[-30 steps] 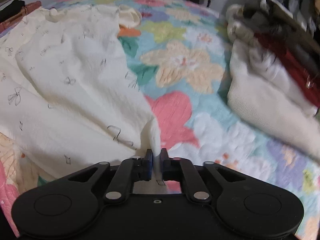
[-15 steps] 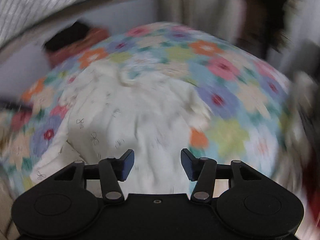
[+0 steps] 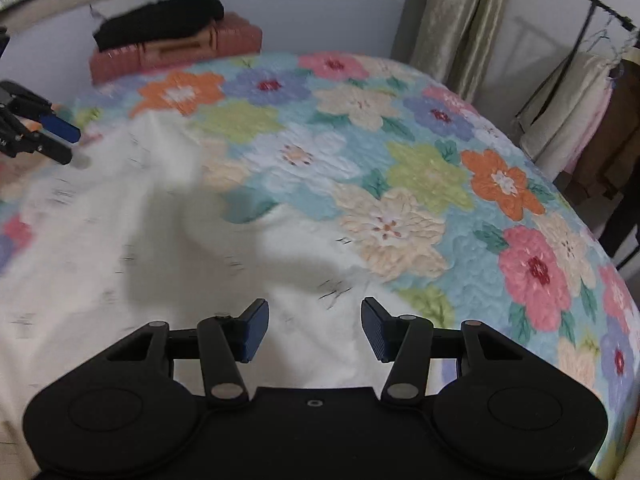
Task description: Fold clothes
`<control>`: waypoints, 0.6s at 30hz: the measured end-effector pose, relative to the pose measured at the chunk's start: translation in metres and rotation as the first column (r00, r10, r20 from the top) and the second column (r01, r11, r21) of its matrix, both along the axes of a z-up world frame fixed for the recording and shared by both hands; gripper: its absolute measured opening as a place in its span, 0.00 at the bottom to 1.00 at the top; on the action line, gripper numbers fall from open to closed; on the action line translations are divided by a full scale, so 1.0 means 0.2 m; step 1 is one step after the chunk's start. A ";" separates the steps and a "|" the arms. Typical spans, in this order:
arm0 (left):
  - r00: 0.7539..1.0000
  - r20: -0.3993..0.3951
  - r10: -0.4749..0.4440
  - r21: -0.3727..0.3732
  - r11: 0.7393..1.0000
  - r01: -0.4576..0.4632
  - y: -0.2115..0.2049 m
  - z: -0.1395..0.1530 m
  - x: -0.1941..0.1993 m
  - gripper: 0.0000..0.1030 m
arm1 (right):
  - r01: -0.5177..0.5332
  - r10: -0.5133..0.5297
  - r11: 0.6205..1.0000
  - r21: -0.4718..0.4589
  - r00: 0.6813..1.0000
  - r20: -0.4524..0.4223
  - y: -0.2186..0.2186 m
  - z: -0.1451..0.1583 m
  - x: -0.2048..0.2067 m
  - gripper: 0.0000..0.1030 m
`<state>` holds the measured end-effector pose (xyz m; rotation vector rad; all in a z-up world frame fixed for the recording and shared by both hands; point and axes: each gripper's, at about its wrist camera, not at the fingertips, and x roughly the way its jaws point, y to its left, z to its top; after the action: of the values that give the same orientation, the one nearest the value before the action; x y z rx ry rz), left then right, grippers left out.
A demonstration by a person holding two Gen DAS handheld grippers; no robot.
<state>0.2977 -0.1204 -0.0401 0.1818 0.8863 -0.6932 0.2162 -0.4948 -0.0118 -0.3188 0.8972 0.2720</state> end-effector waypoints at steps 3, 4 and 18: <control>1.000 -0.027 -0.012 -0.026 1.000 0.011 0.00 -0.08 0.06 0.54 | 0.005 -0.005 1.000 -0.015 1.000 -0.026 -0.05 -0.07 0.13 0.55; 0.999 -0.043 -0.008 -0.051 0.999 0.006 0.00 -0.10 0.07 0.59 | -0.004 0.003 1.000 -0.029 0.999 -0.033 -0.06 -0.09 0.17 0.55; 0.986 0.089 0.138 -0.118 0.985 -0.127 -0.03 -0.01 0.17 0.00 | 0.102 -0.097 0.983 -0.155 0.995 0.035 -0.14 -0.15 0.39 0.01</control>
<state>0.3318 -0.1260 -0.0429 0.0545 0.7574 -0.6028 0.2951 -0.5232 -0.0427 -0.4207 0.9069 0.1046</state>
